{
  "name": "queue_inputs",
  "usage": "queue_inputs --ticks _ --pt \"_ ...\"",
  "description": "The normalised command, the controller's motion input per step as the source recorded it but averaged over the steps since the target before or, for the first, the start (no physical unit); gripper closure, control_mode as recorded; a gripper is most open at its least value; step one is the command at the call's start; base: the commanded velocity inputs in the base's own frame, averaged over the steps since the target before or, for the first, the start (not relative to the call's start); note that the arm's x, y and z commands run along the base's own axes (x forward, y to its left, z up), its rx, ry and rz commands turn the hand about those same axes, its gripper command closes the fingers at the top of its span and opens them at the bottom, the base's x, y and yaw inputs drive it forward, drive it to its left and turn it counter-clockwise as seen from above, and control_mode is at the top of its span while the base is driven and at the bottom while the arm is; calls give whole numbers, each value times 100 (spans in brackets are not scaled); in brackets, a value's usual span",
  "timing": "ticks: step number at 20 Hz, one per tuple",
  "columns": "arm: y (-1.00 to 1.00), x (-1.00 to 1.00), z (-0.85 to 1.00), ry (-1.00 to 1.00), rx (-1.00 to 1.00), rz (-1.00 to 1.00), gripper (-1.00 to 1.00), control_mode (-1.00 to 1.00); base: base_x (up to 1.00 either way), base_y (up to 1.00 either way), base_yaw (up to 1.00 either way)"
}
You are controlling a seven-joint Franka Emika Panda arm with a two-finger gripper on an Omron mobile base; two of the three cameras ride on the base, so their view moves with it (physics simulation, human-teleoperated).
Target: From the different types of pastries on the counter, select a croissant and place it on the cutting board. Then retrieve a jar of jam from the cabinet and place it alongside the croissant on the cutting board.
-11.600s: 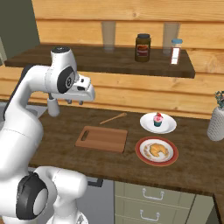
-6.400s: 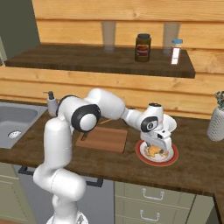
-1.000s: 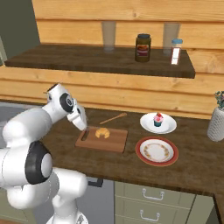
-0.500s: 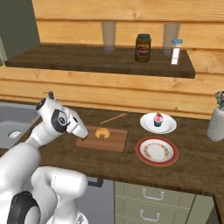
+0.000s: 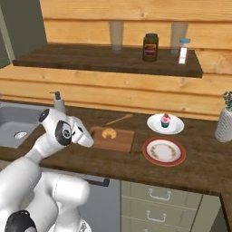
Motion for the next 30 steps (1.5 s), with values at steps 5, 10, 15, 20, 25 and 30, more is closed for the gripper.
queue_inputs --ticks 5,10,15,20,25,30 --pt "0 0 0 0 0 0 -100 100 -100 0 14" --pt "0 0 0 0 0 0 -100 100 -100 0 16" --pt "0 0 0 0 0 0 -100 100 -98 15 18" --pt "0 0 0 0 0 0 -100 100 -48 100 18" --pt "0 0 0 0 0 0 -100 100 -2 100 14" --pt "0 0 0 0 0 0 -100 100 31 98 18"
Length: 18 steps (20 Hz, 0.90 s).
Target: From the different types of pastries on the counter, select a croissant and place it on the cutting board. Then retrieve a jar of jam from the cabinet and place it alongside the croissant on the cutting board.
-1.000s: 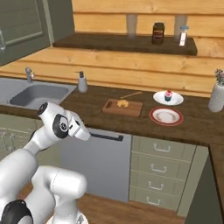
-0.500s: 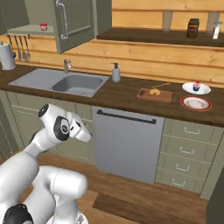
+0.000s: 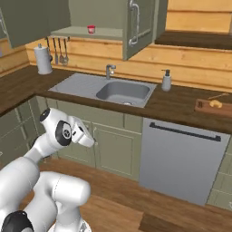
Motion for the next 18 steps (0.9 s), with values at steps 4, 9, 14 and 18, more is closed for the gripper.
queue_inputs --ticks 4,9,14,18 --pt "0 0 0 0 0 0 -100 100 57 78 20" --pt "0 0 0 0 0 0 -100 100 92 18 14" --pt "0 0 0 0 0 0 -100 100 100 -2 13" --pt "0 0 0 0 0 0 -100 100 100 0 12"
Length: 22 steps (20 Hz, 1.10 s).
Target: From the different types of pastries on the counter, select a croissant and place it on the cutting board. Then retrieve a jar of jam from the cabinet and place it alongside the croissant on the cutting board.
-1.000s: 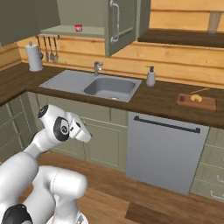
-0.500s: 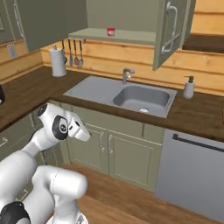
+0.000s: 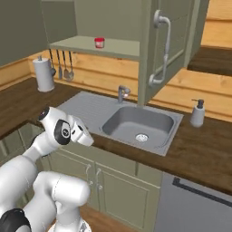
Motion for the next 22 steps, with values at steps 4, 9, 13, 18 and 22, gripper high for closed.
queue_inputs --ticks 4,9,13,18,22 --pt "0 0 0 0 0 0 -100 100 100 0 11" --pt "0 0 0 0 0 0 -100 100 61 13 3" --pt "0 0 0 0 0 0 -100 100 39 47 -1" --pt "0 0 0 0 0 0 -100 100 49 32 -1" --pt "0 0 0 0 0 0 -100 100 73 15 0"
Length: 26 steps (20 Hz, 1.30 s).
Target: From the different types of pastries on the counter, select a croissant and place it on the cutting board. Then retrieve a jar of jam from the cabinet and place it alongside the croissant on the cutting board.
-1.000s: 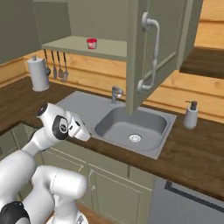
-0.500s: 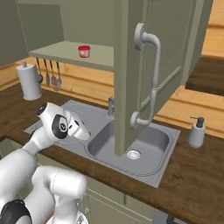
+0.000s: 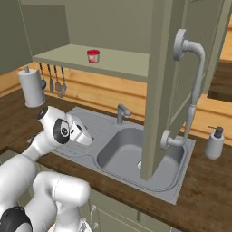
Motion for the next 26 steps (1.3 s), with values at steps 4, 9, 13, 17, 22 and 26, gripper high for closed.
queue_inputs --ticks 4,9,13,17,22,26 --pt "0 0 0 0 0 0 -100 100 98 1 0" --pt "0 0 0 0 0 0 -100 100 97 0 0" --pt "0 0 0 0 0 0 -100 100 12 0 0" --pt "0 0 0 0 0 0 -100 100 0 0 0" --pt "0 0 0 0 0 0 -100 100 0 0 0" --pt "0 0 5 0 0 6 -100 -100 0 0 0"
